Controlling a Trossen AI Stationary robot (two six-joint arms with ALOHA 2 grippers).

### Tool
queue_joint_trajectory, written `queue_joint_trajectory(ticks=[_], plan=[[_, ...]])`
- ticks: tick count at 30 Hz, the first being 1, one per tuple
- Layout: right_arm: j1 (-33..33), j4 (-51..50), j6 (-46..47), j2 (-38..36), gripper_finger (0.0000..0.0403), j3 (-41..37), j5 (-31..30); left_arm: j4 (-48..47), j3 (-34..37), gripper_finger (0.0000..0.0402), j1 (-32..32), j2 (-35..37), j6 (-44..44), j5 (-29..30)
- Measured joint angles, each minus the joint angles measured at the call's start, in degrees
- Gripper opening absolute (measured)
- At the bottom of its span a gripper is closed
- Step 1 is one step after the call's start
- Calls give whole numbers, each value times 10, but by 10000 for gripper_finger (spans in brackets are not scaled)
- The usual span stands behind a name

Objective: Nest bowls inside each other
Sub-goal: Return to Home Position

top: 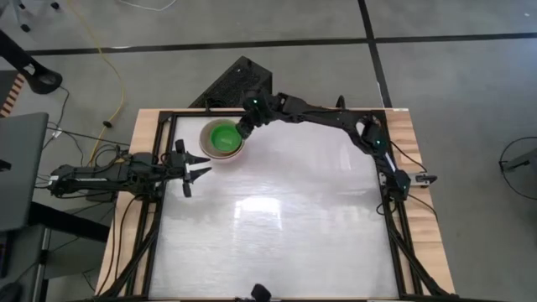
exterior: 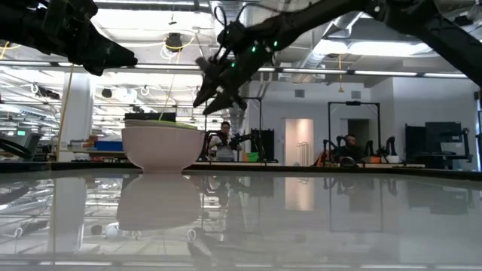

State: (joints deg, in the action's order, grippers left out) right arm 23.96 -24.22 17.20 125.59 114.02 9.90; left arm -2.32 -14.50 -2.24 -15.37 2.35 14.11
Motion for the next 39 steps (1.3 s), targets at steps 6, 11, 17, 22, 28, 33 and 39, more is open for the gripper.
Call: queue_joint_trajectory(ticks=[6,11,17,22,28,33,39], plan=[[-34,-114,-39,-67,189,0,2,1,0,128,0,0,0,-4],[-79,-212,-88,-141,176,0,3,3,0,128,0,0,0,-4],[-149,-341,-144,-225,167,0,-58,3,0,128,0,0,-1,-3],[-209,-429,-162,-300,166,-33,-133,3,0,128,0,0,-15,-3],[-263,-349,-150,-454,166,-237,-148,3,0,128,0,0,-16,-3],[-280,-164,-103,-622,166,-497,-165,0,0,128,0,0,-24,1],[-280,40,-51,-806,166,-766,-165,-9,0,128,0,0,-26,3]])
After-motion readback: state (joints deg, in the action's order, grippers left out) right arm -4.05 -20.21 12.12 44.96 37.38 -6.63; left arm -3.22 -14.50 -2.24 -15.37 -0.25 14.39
